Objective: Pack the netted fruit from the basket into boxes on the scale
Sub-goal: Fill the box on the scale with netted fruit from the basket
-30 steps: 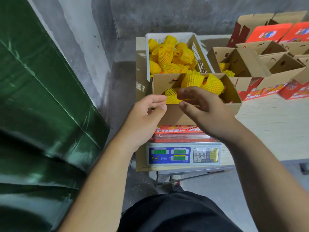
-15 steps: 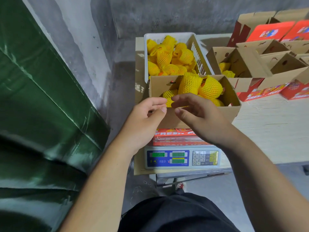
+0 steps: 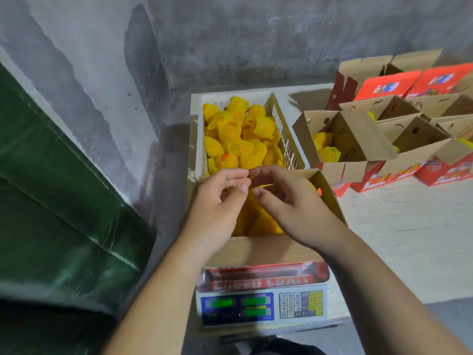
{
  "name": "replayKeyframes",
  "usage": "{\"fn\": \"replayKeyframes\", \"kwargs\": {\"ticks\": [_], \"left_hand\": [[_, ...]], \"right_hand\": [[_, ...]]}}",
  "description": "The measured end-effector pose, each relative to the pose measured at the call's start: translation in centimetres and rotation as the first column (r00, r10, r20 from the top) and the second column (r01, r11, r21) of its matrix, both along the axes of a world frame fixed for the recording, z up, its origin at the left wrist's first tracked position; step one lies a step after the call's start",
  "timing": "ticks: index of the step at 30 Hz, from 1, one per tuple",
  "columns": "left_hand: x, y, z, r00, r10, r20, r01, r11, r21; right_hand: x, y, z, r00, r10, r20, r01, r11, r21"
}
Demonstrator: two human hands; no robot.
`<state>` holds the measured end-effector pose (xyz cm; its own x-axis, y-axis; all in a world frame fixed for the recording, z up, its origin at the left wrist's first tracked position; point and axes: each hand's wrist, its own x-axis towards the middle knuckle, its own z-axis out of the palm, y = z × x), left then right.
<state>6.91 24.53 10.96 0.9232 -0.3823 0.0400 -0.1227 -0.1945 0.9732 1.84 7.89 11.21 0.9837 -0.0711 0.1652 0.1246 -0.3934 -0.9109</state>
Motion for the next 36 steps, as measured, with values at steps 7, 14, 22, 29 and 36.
{"fn": "replayKeyframes", "kwargs": {"ticks": [7,14,22,29,36], "left_hand": [[10.5,-7.6,-0.6,0.999,-0.002,0.047,-0.005,0.989,0.146],[21.4,-13.0,-6.6,0.984,-0.18,-0.001,0.134,0.73,0.67],[26.4,-16.9,-12.1,0.922,-0.259,-0.289,0.346,0.211,0.914],[26.3,-18.7,-14.8,0.92,-0.3,-0.254,0.299,0.113,0.948],[25.3,-19.9,-16.3,0.971,-0.167,-0.168,0.214,0.309,0.927]], "right_hand": [[10.3,-6.5,0.4,0.993,-0.065,-0.101,0.05,0.988,-0.144],[21.9,-13.0,-6.4,0.962,-0.038,-0.27,-0.125,0.819,-0.56],[27.2,-16.3,-14.6,0.921,-0.102,-0.375,-0.356,0.167,-0.919],[29.1,-15.9,-17.1,0.898,-0.163,-0.409,-0.333,0.356,-0.873],[29.3,-15.7,-18.5,0.864,-0.192,-0.465,-0.392,0.324,-0.861]]}}
